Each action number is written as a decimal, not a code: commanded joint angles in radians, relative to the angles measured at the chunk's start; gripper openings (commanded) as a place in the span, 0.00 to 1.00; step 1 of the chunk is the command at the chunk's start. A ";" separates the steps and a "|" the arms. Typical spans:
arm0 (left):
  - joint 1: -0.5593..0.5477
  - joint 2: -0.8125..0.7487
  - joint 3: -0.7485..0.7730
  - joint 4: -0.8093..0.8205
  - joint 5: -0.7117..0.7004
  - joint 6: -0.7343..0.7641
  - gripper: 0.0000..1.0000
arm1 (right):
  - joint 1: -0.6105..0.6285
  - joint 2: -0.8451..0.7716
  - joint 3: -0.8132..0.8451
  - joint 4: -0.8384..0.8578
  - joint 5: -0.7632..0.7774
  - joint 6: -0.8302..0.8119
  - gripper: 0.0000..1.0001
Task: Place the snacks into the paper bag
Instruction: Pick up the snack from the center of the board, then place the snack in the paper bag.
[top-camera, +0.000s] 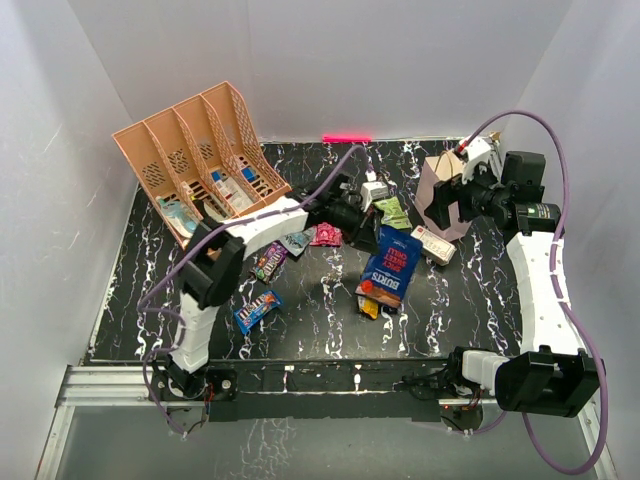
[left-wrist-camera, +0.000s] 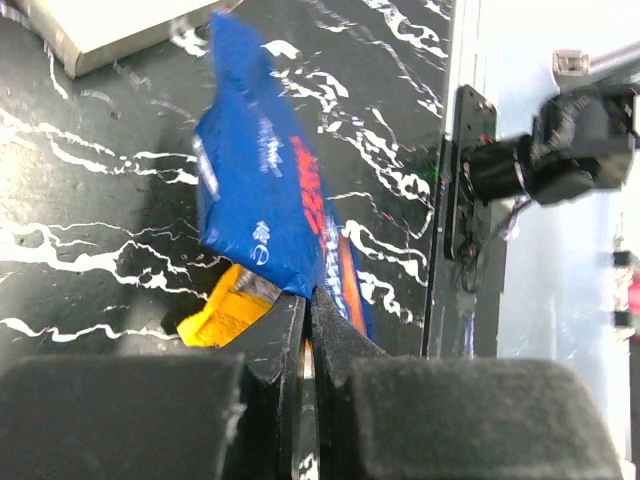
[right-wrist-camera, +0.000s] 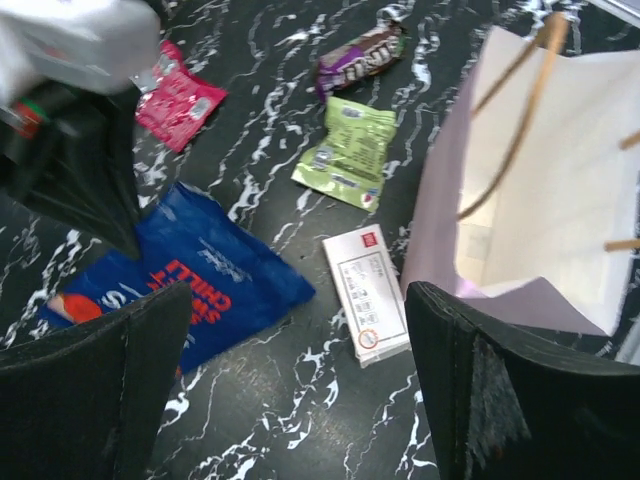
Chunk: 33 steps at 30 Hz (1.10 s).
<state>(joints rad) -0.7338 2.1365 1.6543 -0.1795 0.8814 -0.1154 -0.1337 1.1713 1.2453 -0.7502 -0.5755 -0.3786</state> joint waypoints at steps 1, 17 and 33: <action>0.011 -0.250 -0.096 -0.033 0.093 0.305 0.00 | -0.001 -0.008 0.020 -0.055 -0.180 -0.131 0.89; 0.019 -0.432 -0.109 -0.417 0.178 0.833 0.00 | 0.039 0.024 -0.082 -0.220 -0.594 -0.403 0.88; 0.019 -0.445 -0.089 -0.497 0.202 0.923 0.00 | 0.233 0.129 -0.156 -0.143 -0.561 -0.340 0.61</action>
<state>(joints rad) -0.7189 1.7649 1.5295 -0.6590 1.0172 0.7597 0.0681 1.2877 1.0901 -0.9360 -1.1233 -0.7307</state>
